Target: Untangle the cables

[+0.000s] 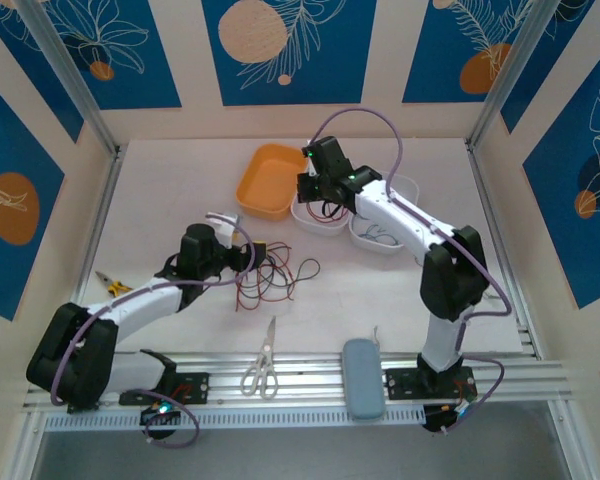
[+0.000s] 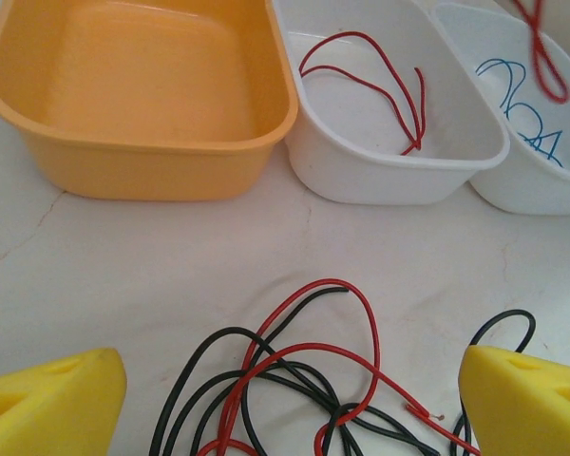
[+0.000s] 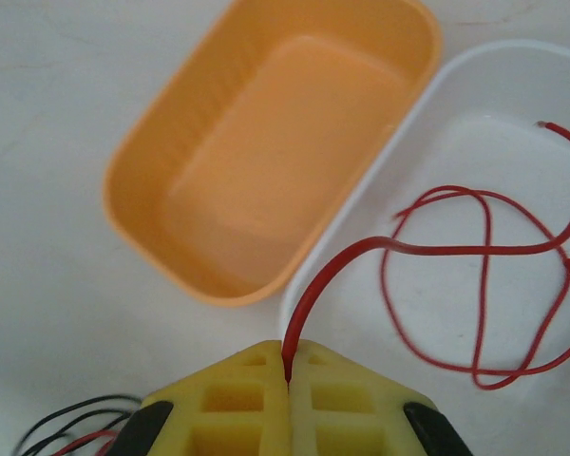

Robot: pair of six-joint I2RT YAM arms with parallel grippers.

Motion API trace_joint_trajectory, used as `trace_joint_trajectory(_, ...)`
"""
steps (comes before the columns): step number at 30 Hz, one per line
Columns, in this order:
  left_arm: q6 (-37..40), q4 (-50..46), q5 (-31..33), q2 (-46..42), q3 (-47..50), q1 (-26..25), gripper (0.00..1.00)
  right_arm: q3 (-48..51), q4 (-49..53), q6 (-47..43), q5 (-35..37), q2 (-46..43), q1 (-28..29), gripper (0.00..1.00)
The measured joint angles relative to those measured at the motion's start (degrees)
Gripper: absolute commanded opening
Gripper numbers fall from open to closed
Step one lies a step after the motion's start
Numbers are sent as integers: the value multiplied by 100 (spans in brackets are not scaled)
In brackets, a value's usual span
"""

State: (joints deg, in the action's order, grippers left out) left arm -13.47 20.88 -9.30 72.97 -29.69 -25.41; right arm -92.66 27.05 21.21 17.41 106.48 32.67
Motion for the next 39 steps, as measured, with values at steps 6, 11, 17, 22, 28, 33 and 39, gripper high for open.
trace_joint_trajectory(6,11,-789,63,-22,-424,-2,86,-525,184,-66,85,758,-227,0)
trace_joint_trajectory(11,44,-1296,66,24,-787,-2,80,-702,275,-57,-57,1145,-328,0)
trace_joint_trajectory(17,302,-1956,13,581,-1320,-22,75,-732,442,42,-409,1414,-343,27)
trace_joint_trajectory(22,741,-2564,-107,1054,-1814,-66,70,-732,564,129,-610,1412,-343,40)
trace_joint_trajectory(28,1735,-3204,-376,1515,-2463,-122,61,-369,634,282,-789,907,-343,44)
trace_joint_trajectory(33,2439,-3759,-420,2234,-3303,-144,55,422,553,638,-931,-195,-306,44)
trace_joint_trajectory(39,2822,-4232,-442,2938,-4028,-146,54,1587,219,1091,-946,-1252,13,43)
